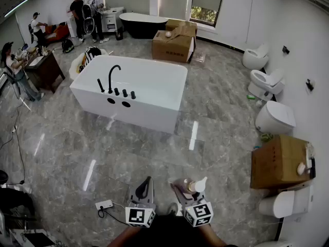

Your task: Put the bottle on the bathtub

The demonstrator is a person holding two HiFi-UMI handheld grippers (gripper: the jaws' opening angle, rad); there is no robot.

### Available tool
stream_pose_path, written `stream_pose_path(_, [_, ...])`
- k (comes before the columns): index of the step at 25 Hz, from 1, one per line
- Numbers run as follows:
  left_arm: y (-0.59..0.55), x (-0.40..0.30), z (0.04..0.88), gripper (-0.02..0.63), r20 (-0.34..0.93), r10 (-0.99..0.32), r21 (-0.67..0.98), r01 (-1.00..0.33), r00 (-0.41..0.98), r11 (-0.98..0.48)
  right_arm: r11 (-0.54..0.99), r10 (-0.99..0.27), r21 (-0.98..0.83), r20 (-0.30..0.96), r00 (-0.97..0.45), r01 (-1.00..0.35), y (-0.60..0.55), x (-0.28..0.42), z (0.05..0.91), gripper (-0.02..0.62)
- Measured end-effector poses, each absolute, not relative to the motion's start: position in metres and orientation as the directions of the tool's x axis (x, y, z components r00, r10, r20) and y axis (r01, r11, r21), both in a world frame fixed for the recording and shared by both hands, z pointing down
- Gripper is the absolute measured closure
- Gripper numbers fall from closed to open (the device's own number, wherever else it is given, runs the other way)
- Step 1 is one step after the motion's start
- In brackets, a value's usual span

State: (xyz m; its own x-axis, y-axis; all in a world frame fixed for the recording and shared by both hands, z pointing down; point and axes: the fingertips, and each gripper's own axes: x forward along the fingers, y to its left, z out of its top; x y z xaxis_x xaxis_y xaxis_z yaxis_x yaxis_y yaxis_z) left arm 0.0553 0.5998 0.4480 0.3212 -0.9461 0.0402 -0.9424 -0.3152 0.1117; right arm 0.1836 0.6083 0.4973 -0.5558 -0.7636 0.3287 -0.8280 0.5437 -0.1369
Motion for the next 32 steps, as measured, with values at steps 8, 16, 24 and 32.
stream_pose_path(8, [0.603, 0.052, 0.449, 0.592, 0.041, -0.948, 0.123, -0.943, 0.316, -0.309, 0.546, -0.763, -0.134, 0.327, -0.557, -0.827, 0.61, 0.18, 0.496, 0.37])
stream_pose_path(16, [0.602, 0.037, 0.449, 0.592, 0.043, -0.953, 0.126, -0.948, 0.3, -0.293, 0.536, -0.768, -0.138, 0.33, -0.549, -0.833, 0.606, 0.171, 0.496, 0.37])
stream_pose_path(24, [0.6, 0.011, 0.452, 0.592, 0.044, -0.951, 0.132, -0.945, 0.307, -0.299, 0.519, -0.779, -0.118, 0.341, -0.526, -0.846, 0.604, 0.149, 0.496, 0.37])
stream_pose_path(32, [0.599, -0.022, 0.457, 0.592, 0.025, -0.943, 0.085, -0.941, 0.332, -0.329, 0.485, -0.805, -0.106, 0.334, -0.491, -0.868, 0.602, 0.118, 0.501, 0.37])
